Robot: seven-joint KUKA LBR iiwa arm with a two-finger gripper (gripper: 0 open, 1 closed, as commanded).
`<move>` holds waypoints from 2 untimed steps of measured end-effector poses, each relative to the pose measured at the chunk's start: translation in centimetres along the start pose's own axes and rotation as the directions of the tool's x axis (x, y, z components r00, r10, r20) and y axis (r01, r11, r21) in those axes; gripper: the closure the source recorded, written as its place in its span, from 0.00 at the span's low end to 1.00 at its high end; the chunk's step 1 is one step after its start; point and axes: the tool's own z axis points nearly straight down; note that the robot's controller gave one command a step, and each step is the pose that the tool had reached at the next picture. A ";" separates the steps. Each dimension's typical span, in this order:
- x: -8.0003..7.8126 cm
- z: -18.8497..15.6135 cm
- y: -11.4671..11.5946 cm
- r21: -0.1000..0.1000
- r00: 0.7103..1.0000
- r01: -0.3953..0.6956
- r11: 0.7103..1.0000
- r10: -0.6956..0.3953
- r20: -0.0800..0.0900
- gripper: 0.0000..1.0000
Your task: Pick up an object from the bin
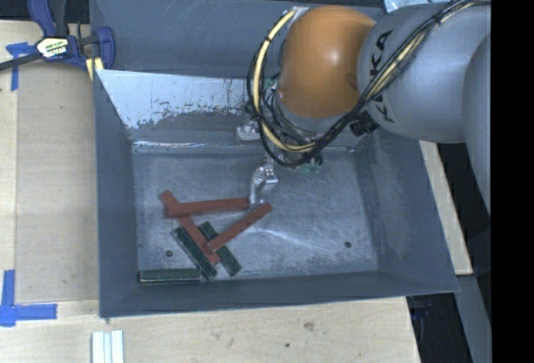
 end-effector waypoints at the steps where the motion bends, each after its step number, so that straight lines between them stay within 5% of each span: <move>1: 1.7 8.3 2.9 -0.006 0.996 -0.086 0.996 0.086 0.018 1.00; 2: 1.7 8.3 2.9 -0.006 0.996 -0.086 0.996 0.087 0.018 1.00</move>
Offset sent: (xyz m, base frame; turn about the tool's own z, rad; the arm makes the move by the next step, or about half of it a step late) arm 0.0000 0.0000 0.0000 0.0000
